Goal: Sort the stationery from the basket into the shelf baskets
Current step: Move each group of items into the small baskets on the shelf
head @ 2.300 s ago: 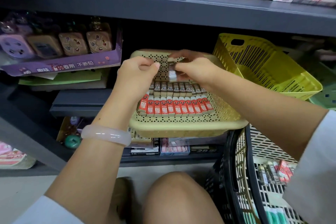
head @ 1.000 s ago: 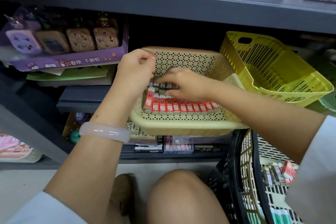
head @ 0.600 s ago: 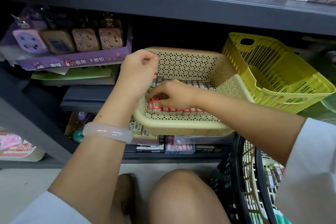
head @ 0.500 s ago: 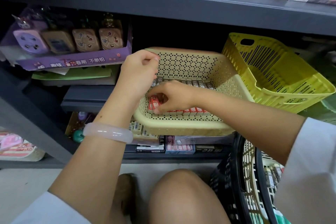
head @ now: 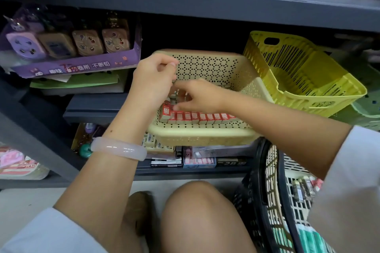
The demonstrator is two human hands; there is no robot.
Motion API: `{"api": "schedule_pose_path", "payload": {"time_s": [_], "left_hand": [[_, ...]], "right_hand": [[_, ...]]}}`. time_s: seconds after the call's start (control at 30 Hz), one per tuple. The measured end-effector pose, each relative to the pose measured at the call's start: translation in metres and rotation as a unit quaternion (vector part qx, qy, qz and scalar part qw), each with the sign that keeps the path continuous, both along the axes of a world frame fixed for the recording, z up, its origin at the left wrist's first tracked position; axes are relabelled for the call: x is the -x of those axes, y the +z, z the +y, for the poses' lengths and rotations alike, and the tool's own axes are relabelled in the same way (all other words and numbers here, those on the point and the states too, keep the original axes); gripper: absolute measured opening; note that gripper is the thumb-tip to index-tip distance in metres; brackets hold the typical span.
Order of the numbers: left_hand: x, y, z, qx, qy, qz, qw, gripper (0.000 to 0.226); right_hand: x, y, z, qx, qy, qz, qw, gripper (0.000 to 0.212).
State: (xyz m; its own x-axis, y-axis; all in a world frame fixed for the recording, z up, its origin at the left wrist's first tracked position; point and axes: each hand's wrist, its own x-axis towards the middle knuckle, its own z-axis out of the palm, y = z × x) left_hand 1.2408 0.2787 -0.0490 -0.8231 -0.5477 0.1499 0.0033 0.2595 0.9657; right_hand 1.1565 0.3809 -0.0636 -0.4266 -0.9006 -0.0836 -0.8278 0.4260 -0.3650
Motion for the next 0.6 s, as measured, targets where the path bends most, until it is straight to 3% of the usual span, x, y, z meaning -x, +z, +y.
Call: {"api": "schedule_pose_path", "payload": {"time_s": [0.2,0.37,0.47,0.6], "left_hand": [[-0.006,0.009,0.062,-0.018,-0.039,0.019,0.999,0.027],[0.002,0.010,0.160,-0.052,-0.143,0.008,0.988,0.025],[0.007,0.002,0.221,-0.003,-0.219,-0.014,0.976,0.025],[0.017,-0.018,0.283,-0.050,-0.291,-0.083,0.952,0.028]], "right_hand": [[-0.007,0.047,0.092,0.060,-0.058,-0.009,0.996,0.024],[-0.015,0.053,0.212,0.111,-0.158,-0.071,0.979,0.016],[-0.015,0.030,0.288,0.070,-0.235,-0.103,0.964,0.016],[-0.008,-0.027,0.369,-0.076,-0.306,-0.079,0.946,0.021]]}}
